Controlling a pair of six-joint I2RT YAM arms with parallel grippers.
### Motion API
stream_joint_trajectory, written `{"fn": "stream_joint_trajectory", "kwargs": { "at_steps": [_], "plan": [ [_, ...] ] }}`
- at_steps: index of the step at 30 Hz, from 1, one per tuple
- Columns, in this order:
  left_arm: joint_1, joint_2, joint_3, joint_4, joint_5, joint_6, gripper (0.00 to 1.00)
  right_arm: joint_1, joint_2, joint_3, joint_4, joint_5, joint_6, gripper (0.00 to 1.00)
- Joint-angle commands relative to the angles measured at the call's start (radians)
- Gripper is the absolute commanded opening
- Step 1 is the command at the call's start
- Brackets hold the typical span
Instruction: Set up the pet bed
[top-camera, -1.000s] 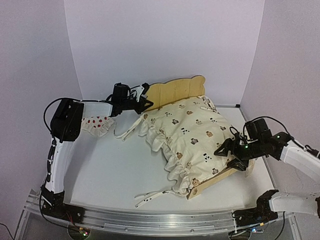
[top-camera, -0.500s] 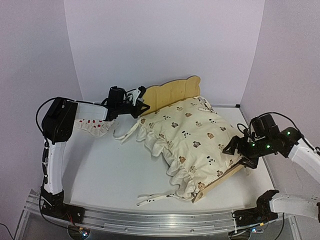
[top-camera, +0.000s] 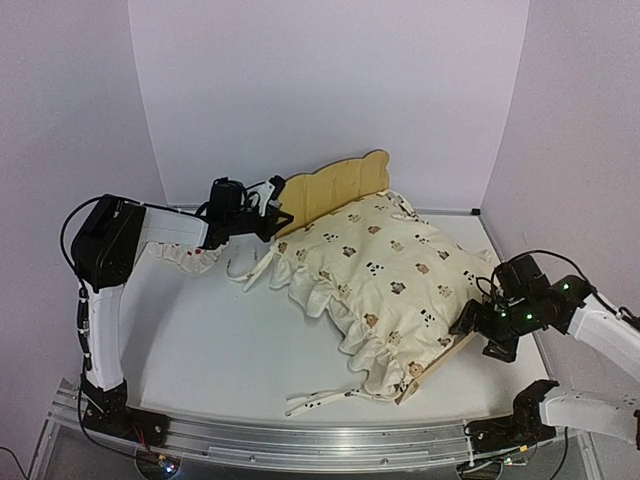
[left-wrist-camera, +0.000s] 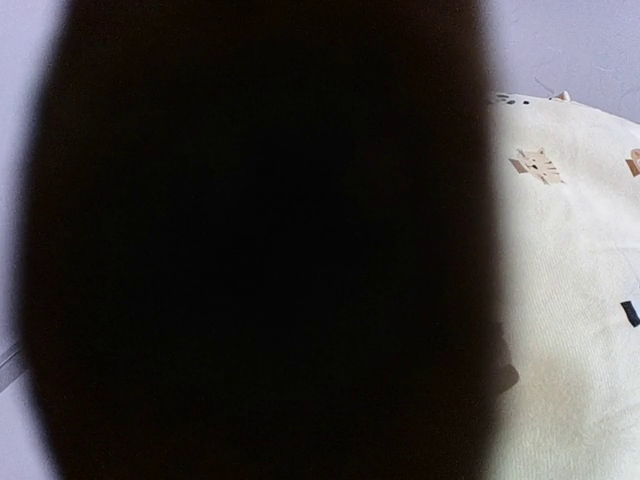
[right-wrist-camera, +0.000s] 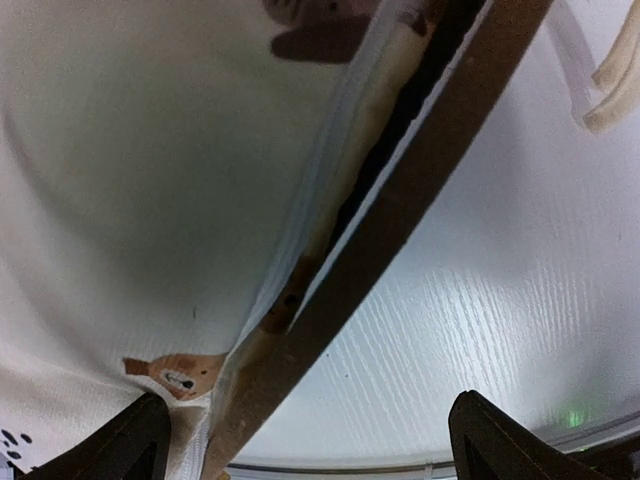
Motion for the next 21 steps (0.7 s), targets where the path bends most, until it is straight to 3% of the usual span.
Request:
{"fn": "stream_joint_trajectory", "kwargs": {
  "at_steps": [1,13,21],
  "plan": [
    [0.016,-0.082,-0.069,-0.031,-0.185,-0.073,0.08,0.003,0.074,-0.001,0.091,0.001,-0.024,0.98],
    [0.005,-0.382,-0.402,-0.058,-0.309,-0.23,0.1,-0.039,0.337,0.176,0.143,0.068,-0.18,0.98],
    [-0.161,-0.52,-0.541,-0.156,-0.476,-0.384,0.09,-0.216,0.522,0.292,0.211,-0.071,-0.224,0.98]
  ]
}}
